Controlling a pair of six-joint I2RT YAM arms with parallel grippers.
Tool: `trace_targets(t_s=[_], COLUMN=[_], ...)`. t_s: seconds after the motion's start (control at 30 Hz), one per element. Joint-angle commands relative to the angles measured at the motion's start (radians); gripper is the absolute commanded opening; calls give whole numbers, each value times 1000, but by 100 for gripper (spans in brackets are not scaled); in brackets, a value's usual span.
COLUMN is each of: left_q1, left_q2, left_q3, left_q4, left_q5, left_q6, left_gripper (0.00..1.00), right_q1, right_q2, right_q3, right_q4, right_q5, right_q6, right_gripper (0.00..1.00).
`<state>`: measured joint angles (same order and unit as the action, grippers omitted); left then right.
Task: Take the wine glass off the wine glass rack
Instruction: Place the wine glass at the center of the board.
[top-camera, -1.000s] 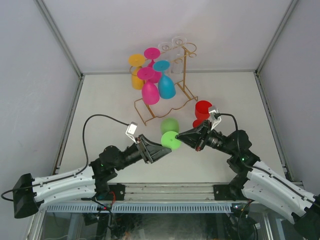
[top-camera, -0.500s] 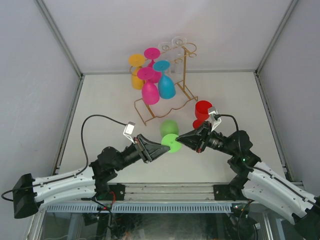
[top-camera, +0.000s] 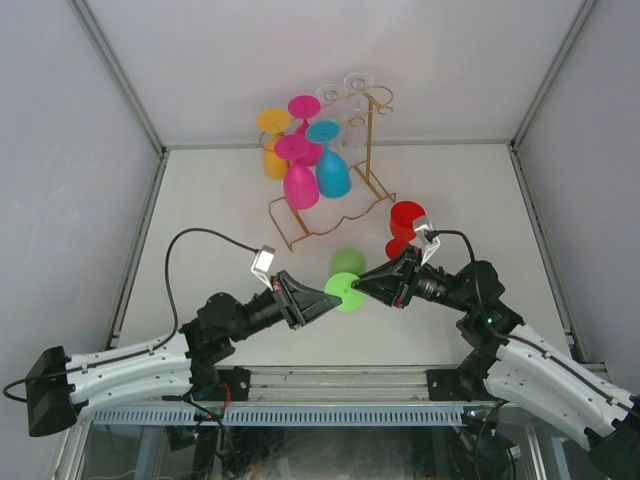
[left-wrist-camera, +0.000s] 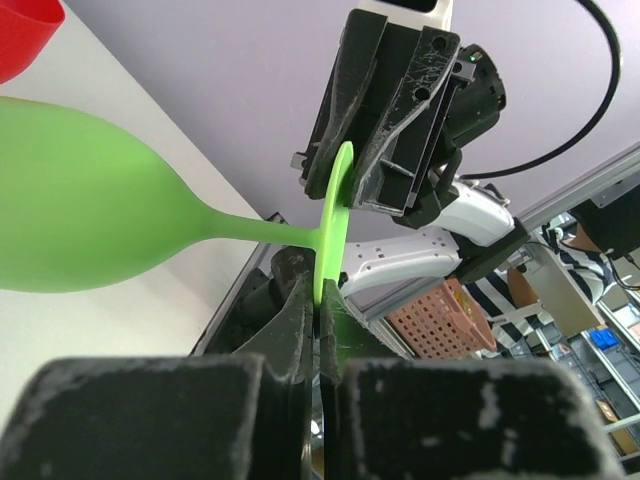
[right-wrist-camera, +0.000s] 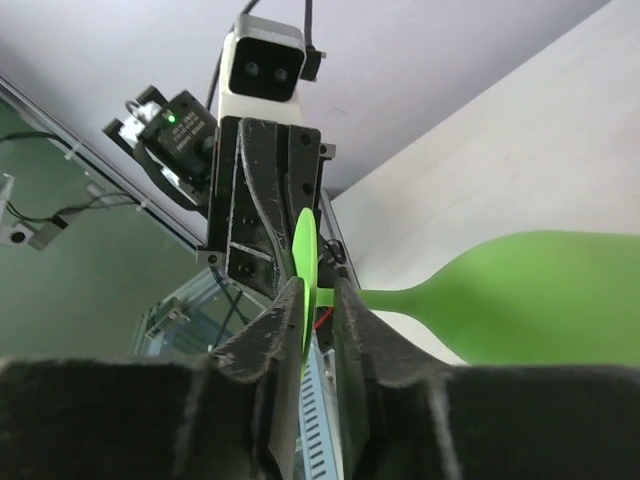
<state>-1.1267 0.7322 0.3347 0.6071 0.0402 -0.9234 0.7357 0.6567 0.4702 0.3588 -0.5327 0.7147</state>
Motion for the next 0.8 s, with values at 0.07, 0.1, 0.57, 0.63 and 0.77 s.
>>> trace_targets(t_s=[0.07,0.1,0.57,0.63,0.77], left_q1=[-4,-5,-4,-2,-2], left_q2=[-22,-19,-9,-3,18], left_q3=[29,31,-17,-17,-19], left_q4=[6,2,97,98,131], left_q5=[26,22,-10,-12,25], left_q6=[41,40,-68,-83,-91], left_gripper=[2,8,100,100,100], right_q1=[7,7,10,10,10], right_q2=[-5,-10,-45,-52,-51], right_q3=[58,59,48,48,48], right_q4=[-52,-52,-44,-50,-48], right_q5=[-11,-9,3,15,23], right_q6=[-12,-14,-52,-56,-56], right_gripper=[0,0,0,0,0])
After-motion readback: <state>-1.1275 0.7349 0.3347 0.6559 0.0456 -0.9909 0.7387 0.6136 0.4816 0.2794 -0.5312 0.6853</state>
